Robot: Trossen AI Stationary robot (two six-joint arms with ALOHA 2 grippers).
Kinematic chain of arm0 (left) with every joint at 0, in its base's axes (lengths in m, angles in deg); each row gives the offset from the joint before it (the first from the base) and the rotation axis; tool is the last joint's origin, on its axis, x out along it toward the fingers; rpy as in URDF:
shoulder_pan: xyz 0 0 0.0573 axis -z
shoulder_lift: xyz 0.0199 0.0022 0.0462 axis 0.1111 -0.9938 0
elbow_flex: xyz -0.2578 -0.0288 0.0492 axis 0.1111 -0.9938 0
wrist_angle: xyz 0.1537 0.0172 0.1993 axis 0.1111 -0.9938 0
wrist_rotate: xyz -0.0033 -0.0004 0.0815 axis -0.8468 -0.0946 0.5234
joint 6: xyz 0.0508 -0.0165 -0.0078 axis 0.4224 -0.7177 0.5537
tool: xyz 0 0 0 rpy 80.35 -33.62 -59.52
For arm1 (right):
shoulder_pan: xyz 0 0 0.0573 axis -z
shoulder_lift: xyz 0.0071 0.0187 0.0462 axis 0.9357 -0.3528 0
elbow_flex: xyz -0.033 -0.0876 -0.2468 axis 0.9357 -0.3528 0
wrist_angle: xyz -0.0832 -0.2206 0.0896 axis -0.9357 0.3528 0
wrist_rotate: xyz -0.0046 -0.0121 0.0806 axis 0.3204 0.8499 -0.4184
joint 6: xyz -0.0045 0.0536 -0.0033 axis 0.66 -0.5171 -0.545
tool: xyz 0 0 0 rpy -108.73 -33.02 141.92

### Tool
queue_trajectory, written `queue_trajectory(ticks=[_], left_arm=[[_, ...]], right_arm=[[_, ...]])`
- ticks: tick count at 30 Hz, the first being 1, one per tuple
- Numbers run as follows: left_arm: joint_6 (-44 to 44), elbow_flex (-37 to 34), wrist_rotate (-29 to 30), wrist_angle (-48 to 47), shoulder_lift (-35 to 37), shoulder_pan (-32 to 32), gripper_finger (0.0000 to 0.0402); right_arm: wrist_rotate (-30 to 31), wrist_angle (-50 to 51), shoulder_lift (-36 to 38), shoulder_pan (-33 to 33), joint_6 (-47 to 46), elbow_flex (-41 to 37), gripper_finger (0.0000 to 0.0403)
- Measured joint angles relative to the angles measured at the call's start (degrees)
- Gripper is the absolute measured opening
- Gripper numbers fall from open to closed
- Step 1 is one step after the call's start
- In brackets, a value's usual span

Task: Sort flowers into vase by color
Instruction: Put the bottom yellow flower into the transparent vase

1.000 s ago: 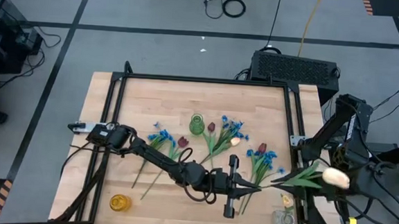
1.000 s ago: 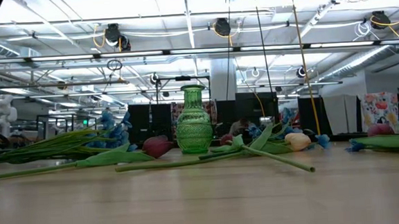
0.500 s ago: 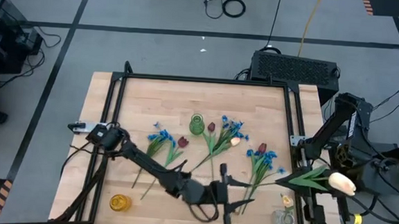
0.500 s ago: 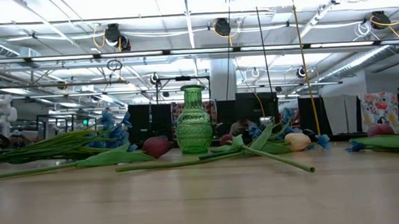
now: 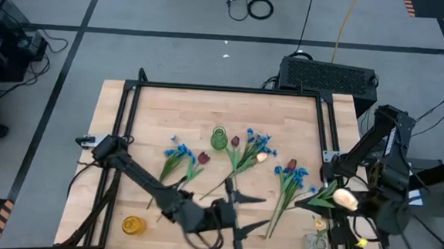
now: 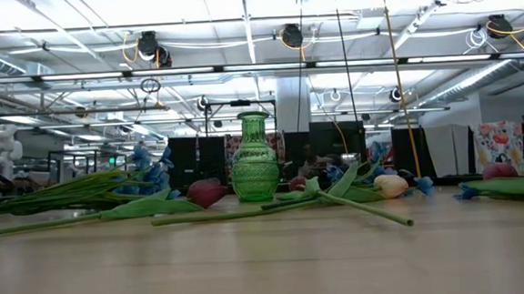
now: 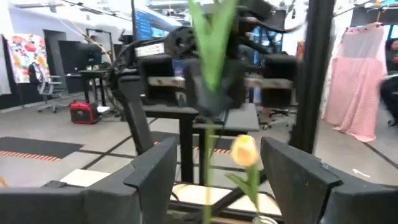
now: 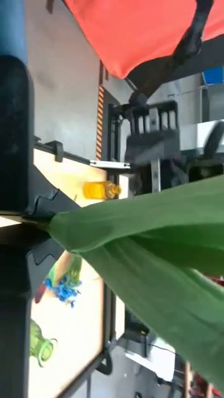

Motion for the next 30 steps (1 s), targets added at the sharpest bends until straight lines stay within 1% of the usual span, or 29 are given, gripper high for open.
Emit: queue_trajectory(ticks=[4, 5, 8, 12, 15, 20, 25, 30], left_arm=[[-4.13, 0.18, -6.57, -0.04, 0.00, -2.35, 0.0239], [-4.34, 0.18, -7.39, -0.06, 0.00, -2.69, 0.0239], [-3.42, 0.18, -7.74, -0.39, 0.00, -3.35, 0.0239], [-2.88, 0.20, -9.03, -2.25, 0.00, -4.09, 0.0239], [-2.96, 0.20, -9.79, -4.21, 0.00, -4.62, 0.0239], [-5.82, 0.20, -11.85, -8.10, -0.02, -5.93, 0.0239], [-7.17, 0.22, -16.80, -10.40, -0.02, -6.50, 0.0239], [-7.70, 0.22, -17.10, -13.30, -0.02, -6.53, 0.0239]], right_arm=[[-4.09, 0.09, -2.26, 2.78, -1.27, 0.00, 0.0000], [-4.83, 0.11, -2.74, 3.47, -1.64, 0.00, 0.0000], [-7.29, 0.15, -4.34, 5.27, -2.24, 0.00, 0.0000], [-8.16, 0.21, -5.85, 7.05, -2.33, 0.00, 0.0000], [-10.10, 0.21, -6.81, 8.83, -3.57, 0.00, 0.0000], [-14.40, 0.52, -8.59, 11.56, -3.74, 0.00, 0.0000], [-17.57, 0.58, -9.75, 13.40, -3.74, 0.00, 0.0000], [-18.14, 0.57, -10.06, 13.95, -3.70, 0.00, 0.0000]])
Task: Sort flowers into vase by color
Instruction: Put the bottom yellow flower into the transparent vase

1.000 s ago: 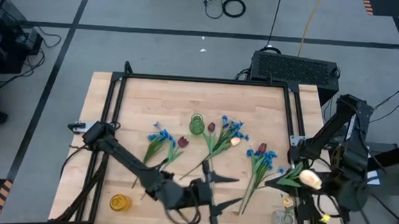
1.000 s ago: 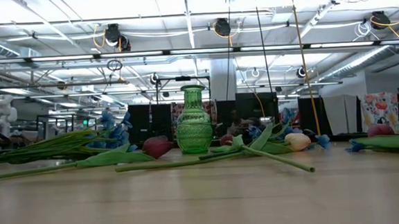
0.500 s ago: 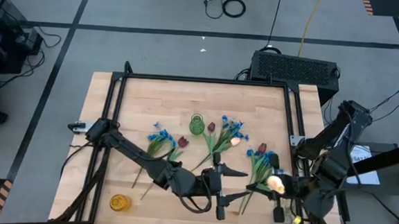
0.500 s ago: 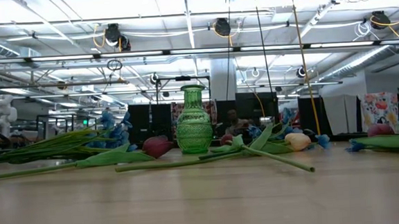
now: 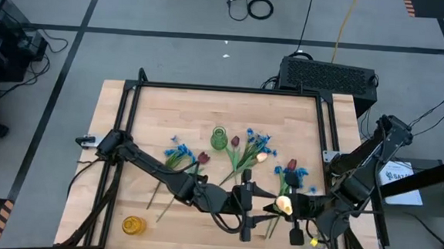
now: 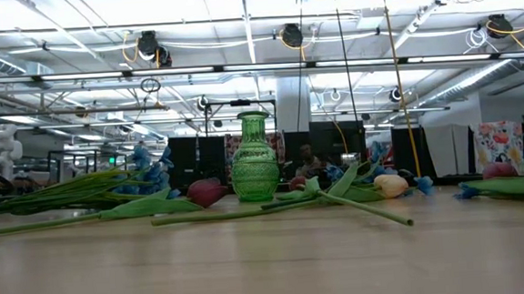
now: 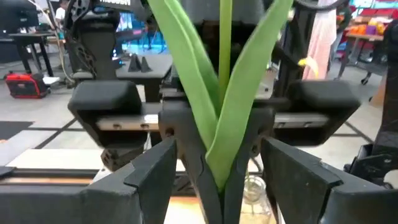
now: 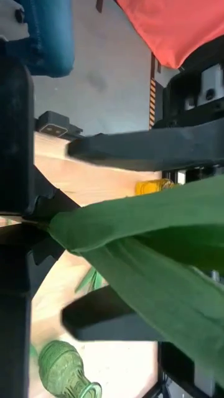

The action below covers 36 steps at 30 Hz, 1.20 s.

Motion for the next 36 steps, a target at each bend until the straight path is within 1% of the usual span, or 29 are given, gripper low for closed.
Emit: queue_trajectory(ticks=[5, 8, 12, 19, 23, 27, 32, 34, 36], left_arm=[[-1.23, 0.00, 0.02, -1.09, -0.04, -0.04, 0.0239], [-1.24, 0.00, 0.02, -0.88, -0.02, -0.25, 0.0227], [-1.20, 0.00, -0.02, -0.20, -0.02, -0.37, 0.0190], [-1.18, 0.00, -2.28, -0.18, -0.02, -0.55, 0.0117], [-1.14, 0.00, -4.02, -0.18, -0.02, -0.80, 0.0083], [-0.90, 0.00, -4.04, -0.16, -0.04, -0.83, 0.0050], [-0.67, 0.00, -4.04, -0.16, -0.02, -0.83, 0.0018], [-0.04, 0.00, -4.04, -0.16, -0.02, -0.81, 0.0014], [0.59, 0.00, -4.07, -0.16, -0.02, -0.79, 0.0013]], right_arm=[[0.01, -0.02, 0.02, -0.02, 0.00, 0.00, 0.0000], [0.03, -0.02, 0.02, -0.02, 0.00, 0.00, 0.0000], [0.03, -0.02, 0.02, -0.02, 0.02, 0.00, 0.0000], [0.05, -0.02, 0.02, -0.02, 0.02, 0.00, 0.0000], [0.03, -0.01, 0.02, -0.04, 0.02, 0.00, 0.0000], [0.02, 0.00, 0.05, -0.04, 0.02, 0.00, 0.0000], [0.04, 0.00, 0.05, -0.04, 0.17, 0.00, 0.0000], [0.03, 0.00, 0.05, -0.07, 0.20, 0.00, 0.0002], [0.05, -0.14, 0.05, -0.25, 0.15, 0.00, 0.0012]])
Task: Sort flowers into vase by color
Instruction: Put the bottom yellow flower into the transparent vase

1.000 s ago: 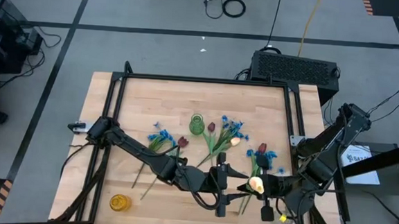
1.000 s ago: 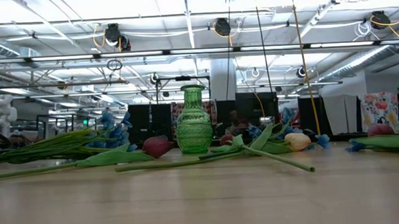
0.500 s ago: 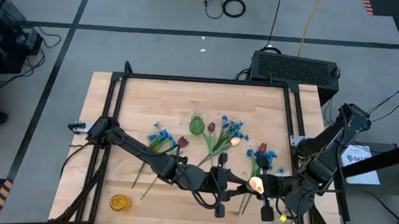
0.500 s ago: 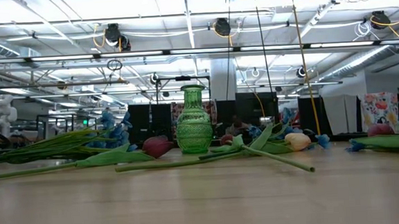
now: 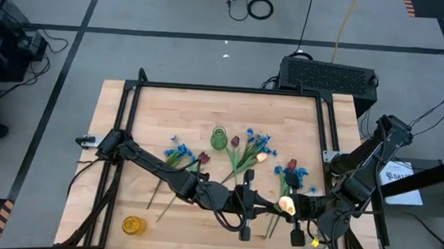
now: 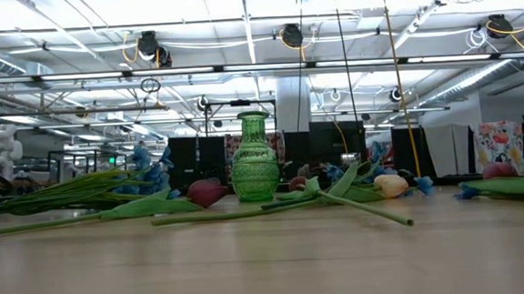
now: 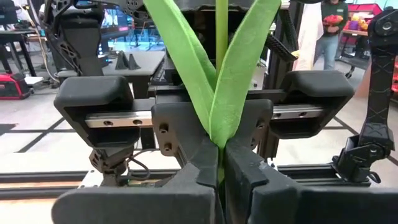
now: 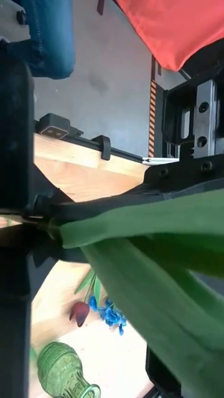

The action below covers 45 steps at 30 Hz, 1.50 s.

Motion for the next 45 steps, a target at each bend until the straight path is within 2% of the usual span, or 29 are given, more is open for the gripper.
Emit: queue_trajectory(ticks=[3, 12, 17, 21, 29, 33, 40, 45], left_arm=[[0.22, 0.00, -0.03, -0.06, 0.00, 0.07, 0.0012], [1.48, 0.00, -2.75, 3.13, 0.57, 0.44, 0.0010], [3.13, 0.00, -3.81, 3.62, 2.49, 1.90, 0.0010], [7.31, 0.00, -4.72, 8.59, 2.95, 4.14, 0.0010], [14.65, 0.02, -6.01, 22.50, -0.06, 6.82, 0.0009], [17.90, 0.04, -6.13, 31.67, -3.18, 6.37, 0.0009], [17.80, 0.00, -7.70, 44.33, -11.09, 3.32, 0.0009], [17.77, 0.29, -8.02, 52.45, -15.76, 1.68, 0.0009]], right_arm=[[-0.20, -0.06, 0.60, -0.58, -1.35, 0.00, 0.0048], [-1.47, 3.06, 6.24, -3.57, -6.35, 0.04, 0.0202], [-1.45, 10.42, 10.84, -6.24, -10.66, 0.04, 0.0248], [0.38, 12.03, 13.73, -8.11, -11.10, 0.04, 0.0255], [13.69, 11.90, 18.65, -9.34, -3.76, 0.04, 0.0255], [15.36, 12.01, 20.27, -9.34, -1.46, 0.04, 0.0255], [15.67, 12.23, 22.23, -9.34, -0.02, 0.04, 0.0255], [21.45, 14.16, 23.72, -9.34, 0.13, 0.04, 0.0255]])
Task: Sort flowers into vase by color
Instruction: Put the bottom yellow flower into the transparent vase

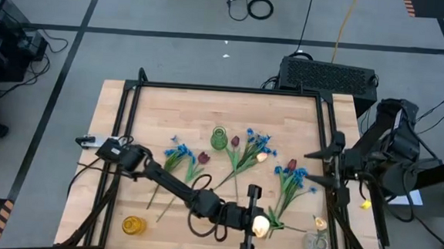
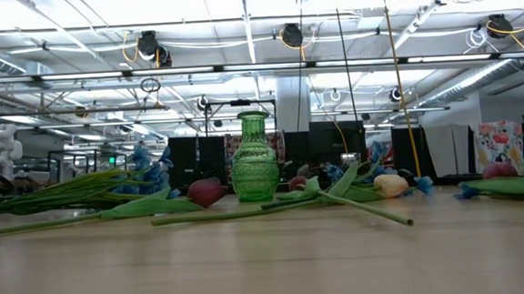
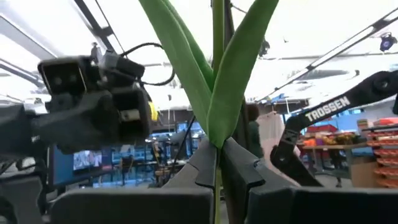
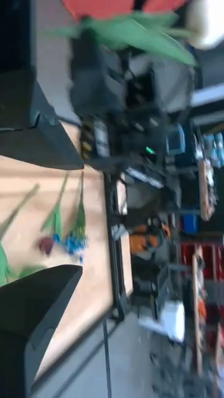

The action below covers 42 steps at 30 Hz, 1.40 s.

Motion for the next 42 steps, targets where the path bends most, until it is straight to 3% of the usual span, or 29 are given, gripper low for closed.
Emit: queue_trajectory(ticks=[5, 12, 26, 34, 42], left_arm=[[0.01, 5.03, -1.10, -1.31, -4.51, -0.61, 0.0009], [-0.02, 13.01, -2.97, -6.24, -9.55, -0.22, 0.0009], [-1.44, 13.98, -3.63, -11.34, -10.23, -0.73, 0.0009], [0.29, 13.98, -3.61, -5.60, -10.23, -0.35, 0.0009], [-0.01, 13.98, -3.17, -0.62, -10.23, -0.47, 0.0009]], right_arm=[[4.60, 2.43, 2.04, 0.00, -0.03, 0.00, 0.0255], [4.75, 3.18, 3.89, 0.02, -0.08, 0.00, 0.0255], [6.03, 3.19, 4.25, 0.04, 0.96, 0.00, 0.0255], [-4.68, 6.01, 3.75, 0.00, -1.06, -0.02, 0.0251], [-16.06, 7.53, 3.21, 0.00, -2.02, -0.02, 0.0214]])
